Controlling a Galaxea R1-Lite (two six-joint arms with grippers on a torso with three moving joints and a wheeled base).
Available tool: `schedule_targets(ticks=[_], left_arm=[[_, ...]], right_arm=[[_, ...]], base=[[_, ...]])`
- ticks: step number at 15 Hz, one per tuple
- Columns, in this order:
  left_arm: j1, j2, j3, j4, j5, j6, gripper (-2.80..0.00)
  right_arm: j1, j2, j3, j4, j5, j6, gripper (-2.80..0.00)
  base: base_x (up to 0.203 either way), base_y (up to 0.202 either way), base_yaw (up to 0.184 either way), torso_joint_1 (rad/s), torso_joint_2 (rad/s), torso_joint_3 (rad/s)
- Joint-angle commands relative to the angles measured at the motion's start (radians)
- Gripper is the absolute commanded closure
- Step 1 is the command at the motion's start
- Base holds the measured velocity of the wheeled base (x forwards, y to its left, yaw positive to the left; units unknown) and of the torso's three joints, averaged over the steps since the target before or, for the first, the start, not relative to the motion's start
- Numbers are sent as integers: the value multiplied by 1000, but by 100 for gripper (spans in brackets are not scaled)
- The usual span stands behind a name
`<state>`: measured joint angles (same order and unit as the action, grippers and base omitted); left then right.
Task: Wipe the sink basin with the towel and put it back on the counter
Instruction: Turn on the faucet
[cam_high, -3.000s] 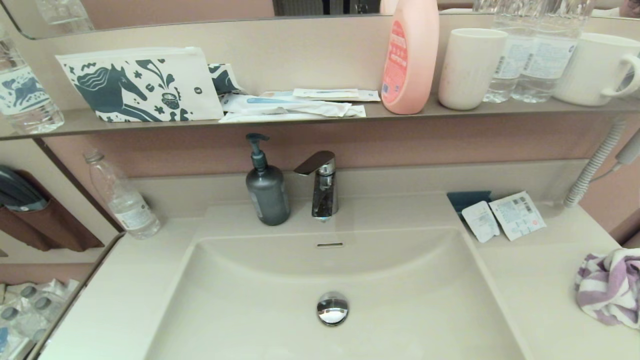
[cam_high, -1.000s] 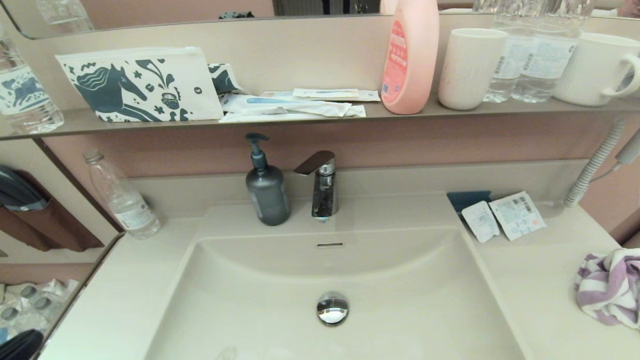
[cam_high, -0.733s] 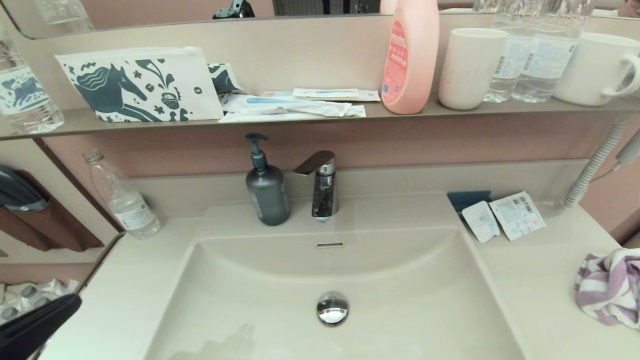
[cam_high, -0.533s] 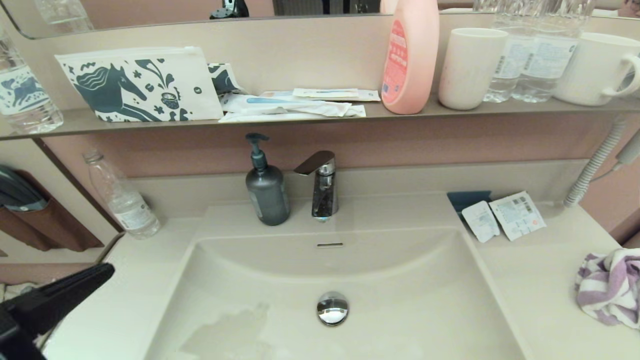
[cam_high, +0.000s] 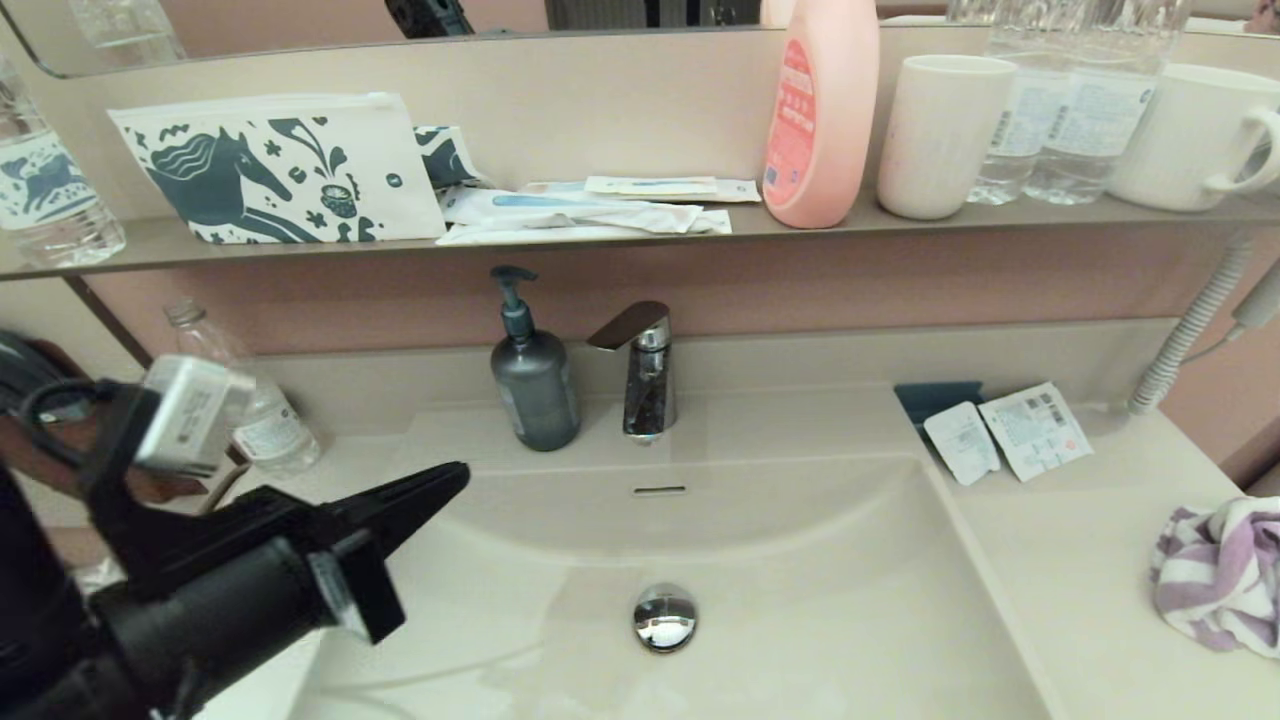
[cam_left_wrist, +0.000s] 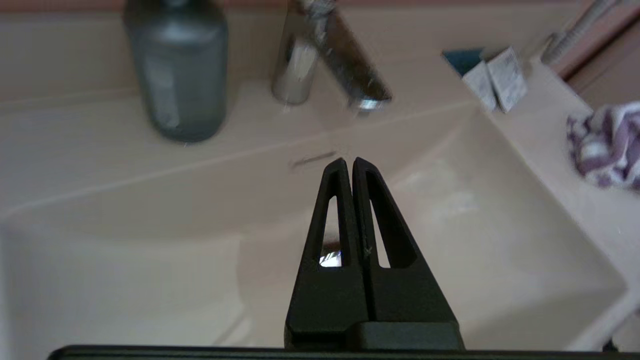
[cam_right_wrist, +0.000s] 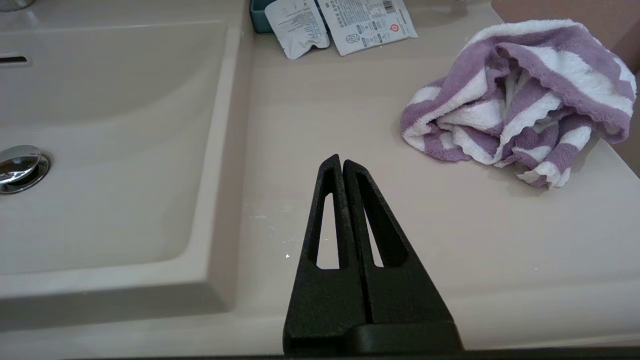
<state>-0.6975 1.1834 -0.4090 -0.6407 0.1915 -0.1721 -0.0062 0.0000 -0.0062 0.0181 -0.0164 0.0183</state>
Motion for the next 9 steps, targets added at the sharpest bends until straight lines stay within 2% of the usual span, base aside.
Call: schedule_targets(ticks=[1,3,6,9], left_arm=[[-64,159,-39,-69,42,-8,0],[-95,231,-111,-104,61,-15,0],[-94,318,-157,-126,63,-19,0],[-83,440,-163,-296,66,-4,0]], right_arm=[[0,0,0,-1,0,0,0],[0,0,0,-1,0,0,0],[0,0,0,0,0,0,0],[0,0,0,-1,0,0,0]], base=[[0,0,0,0,0,0],[0,0,0,0,0,0],[0,0,0,0,0,0],[0,0,0,0,0,0]])
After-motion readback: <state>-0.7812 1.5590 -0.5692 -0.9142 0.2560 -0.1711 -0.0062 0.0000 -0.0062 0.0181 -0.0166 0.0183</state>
